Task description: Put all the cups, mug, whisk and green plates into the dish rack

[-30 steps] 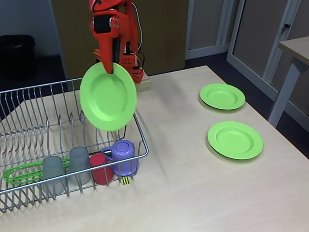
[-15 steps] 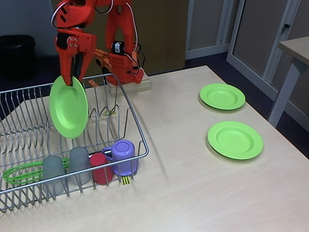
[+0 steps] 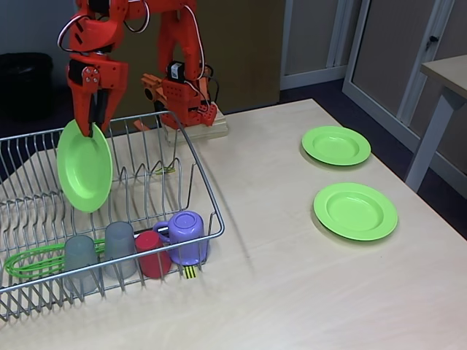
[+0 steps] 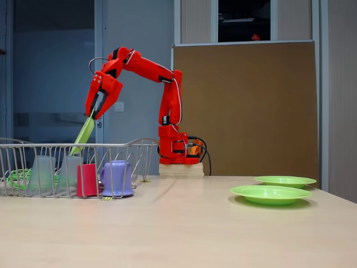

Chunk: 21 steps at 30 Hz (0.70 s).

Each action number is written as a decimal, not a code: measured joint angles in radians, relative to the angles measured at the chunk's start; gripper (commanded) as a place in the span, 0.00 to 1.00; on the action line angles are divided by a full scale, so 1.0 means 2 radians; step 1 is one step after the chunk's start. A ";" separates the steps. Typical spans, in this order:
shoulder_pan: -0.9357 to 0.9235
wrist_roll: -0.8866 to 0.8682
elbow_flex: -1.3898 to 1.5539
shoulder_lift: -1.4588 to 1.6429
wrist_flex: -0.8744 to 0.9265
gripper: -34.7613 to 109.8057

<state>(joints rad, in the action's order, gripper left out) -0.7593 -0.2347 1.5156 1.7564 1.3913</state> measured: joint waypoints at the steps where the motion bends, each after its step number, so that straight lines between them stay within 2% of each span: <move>1: 0.000 0.000 0.001 0.000 -0.001 0.24; 10: 0.001 0.000 0.010 0.001 -0.004 0.24; 21: 0.025 -0.008 -0.027 0.002 0.033 0.24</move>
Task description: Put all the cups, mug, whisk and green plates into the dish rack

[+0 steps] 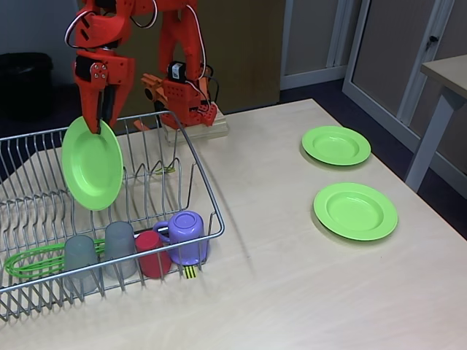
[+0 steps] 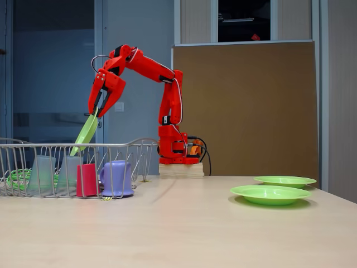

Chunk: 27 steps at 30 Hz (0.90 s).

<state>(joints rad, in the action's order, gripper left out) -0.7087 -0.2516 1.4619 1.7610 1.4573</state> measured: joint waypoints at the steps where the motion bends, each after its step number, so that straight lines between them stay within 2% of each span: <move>1: 0.002 -0.001 -0.002 0.000 0.001 0.24; 27: 0.025 -0.008 -0.015 0.016 0.021 0.24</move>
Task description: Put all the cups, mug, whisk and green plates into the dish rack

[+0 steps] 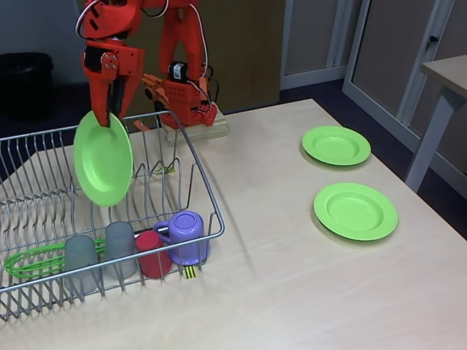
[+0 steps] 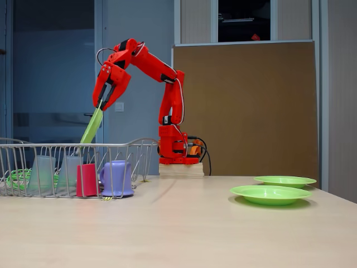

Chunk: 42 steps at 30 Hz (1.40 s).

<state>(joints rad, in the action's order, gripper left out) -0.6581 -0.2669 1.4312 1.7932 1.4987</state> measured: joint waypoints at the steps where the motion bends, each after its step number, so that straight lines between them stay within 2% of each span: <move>1: 0.000 0.000 0.005 0.002 -0.001 0.24; 16: -0.053 0.031 0.069 0.006 -0.051 0.24; 36: -0.132 0.125 0.072 -0.088 -0.103 0.24; 42: -0.116 0.183 0.086 -0.103 -0.117 0.31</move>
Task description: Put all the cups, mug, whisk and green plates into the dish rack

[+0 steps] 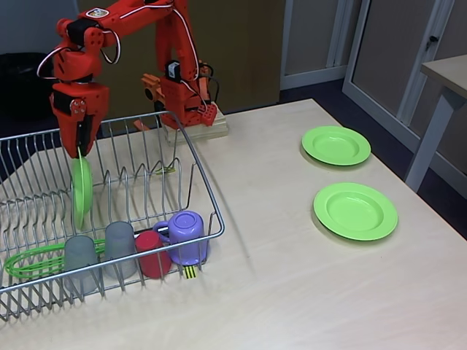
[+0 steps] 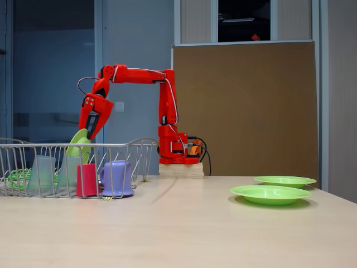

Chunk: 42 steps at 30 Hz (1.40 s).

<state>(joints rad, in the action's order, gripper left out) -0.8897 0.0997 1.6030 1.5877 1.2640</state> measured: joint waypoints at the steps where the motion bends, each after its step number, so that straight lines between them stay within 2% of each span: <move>1: 0.006 0.004 0.000 -0.002 -0.001 0.33; 11: 0.041 0.025 0.019 -0.011 0.005 0.40; 27: 0.097 0.006 0.019 0.042 0.046 0.40; 42: 0.069 0.036 -0.005 -0.015 0.033 0.39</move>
<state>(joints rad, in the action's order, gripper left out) -0.7517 0.1718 1.5923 1.5585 1.3300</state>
